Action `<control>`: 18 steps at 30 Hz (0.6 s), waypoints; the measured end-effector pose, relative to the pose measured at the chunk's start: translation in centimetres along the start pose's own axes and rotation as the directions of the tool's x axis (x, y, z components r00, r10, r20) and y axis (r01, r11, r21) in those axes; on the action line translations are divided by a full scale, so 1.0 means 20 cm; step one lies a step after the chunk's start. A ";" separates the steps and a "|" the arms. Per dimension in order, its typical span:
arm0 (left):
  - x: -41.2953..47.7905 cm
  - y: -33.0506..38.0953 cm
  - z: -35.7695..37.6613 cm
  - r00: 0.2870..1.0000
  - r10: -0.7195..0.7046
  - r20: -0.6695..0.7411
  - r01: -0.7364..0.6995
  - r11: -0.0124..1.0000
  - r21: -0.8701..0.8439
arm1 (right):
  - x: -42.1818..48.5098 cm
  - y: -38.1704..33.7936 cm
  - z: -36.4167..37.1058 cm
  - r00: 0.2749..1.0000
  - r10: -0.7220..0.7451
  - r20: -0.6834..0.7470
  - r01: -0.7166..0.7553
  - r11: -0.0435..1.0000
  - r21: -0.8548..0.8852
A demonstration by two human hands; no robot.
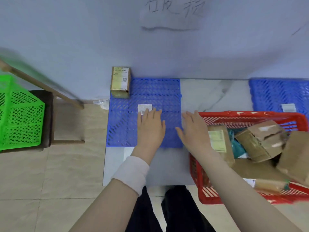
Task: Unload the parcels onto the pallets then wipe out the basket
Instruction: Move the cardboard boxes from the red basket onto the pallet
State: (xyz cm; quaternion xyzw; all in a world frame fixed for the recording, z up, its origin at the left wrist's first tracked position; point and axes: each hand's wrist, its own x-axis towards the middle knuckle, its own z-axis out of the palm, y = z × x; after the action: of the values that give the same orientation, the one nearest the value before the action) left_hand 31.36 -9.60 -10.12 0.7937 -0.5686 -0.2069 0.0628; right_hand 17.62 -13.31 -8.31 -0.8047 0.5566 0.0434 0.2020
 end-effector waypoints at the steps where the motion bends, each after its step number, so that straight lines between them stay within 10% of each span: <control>1: -0.04 0.07 0.02 1.000 0.017 -0.011 -0.016 0.999 0.028 | -0.05 0.07 -0.02 1.000 -0.011 -0.019 0.011 1.000 0.004; 18: -0.54 1.32 0.42 0.990 0.092 0.106 -0.047 0.929 -0.368 | -0.86 1.18 -0.30 0.908 0.264 -0.326 -0.138 0.922 0.363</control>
State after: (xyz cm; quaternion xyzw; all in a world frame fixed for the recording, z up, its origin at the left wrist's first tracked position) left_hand 2.10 -7.61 -6.11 0.7335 -0.5510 -0.3543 0.1814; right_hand -11.33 -7.51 -4.39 -0.6902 0.6648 -0.1818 0.2206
